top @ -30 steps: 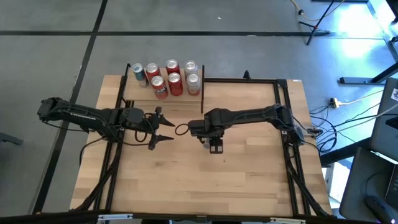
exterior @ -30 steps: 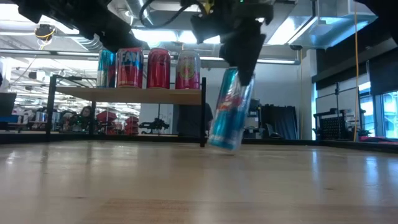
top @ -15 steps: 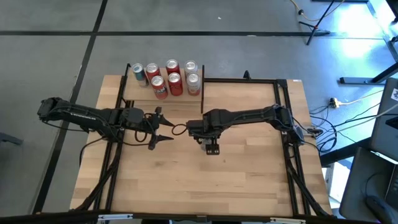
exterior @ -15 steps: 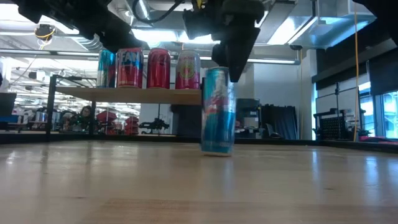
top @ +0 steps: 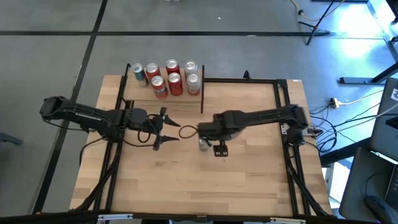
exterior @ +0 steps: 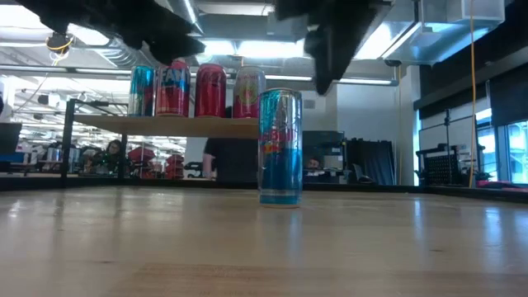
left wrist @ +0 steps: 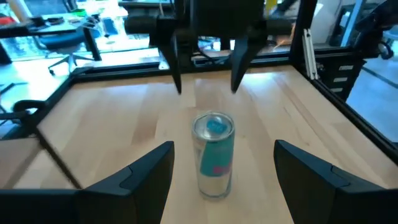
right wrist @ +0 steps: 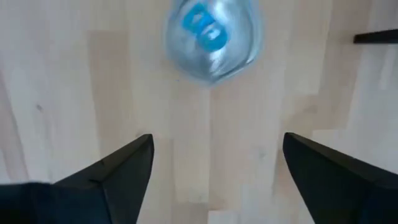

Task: Place canned beverage on shelf
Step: Put the blue soda can aligned with the other blue soda can on the shelf

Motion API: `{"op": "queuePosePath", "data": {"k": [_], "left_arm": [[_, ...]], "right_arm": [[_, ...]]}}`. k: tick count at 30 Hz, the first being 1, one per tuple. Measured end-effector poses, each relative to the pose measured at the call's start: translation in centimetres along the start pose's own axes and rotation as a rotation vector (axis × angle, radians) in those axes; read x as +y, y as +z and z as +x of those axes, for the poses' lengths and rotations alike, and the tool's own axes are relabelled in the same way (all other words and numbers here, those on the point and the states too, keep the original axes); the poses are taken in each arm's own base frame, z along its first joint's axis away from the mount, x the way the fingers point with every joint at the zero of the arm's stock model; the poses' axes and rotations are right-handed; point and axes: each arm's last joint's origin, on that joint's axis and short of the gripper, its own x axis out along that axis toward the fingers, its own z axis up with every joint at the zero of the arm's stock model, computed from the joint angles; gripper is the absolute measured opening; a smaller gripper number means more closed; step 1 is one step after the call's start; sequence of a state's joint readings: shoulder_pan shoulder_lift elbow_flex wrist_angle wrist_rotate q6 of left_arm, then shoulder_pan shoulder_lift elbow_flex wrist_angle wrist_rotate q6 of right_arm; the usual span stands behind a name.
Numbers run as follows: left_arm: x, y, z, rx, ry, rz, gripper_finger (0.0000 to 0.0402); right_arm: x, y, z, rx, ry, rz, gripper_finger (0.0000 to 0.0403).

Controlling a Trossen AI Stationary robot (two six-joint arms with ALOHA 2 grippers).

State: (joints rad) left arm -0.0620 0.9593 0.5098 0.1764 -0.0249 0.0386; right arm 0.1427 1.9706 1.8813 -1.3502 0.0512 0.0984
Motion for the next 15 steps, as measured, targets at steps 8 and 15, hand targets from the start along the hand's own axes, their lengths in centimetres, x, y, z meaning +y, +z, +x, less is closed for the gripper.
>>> {"op": "queuePosePath", "data": {"k": [8,15], "left_arm": [[0.1,-0.8,3.3,-0.046,-0.010,0.049,0.0247],[0.0,-1.0,5.2,-0.129,-0.032,0.030,0.0247]], "right_arm": [[0.0,-7.2,-0.2,-0.345,-0.040,0.098,0.0339],[-2.8,-14.7,3.5,-0.815,-0.116,0.155,0.0340]]}}
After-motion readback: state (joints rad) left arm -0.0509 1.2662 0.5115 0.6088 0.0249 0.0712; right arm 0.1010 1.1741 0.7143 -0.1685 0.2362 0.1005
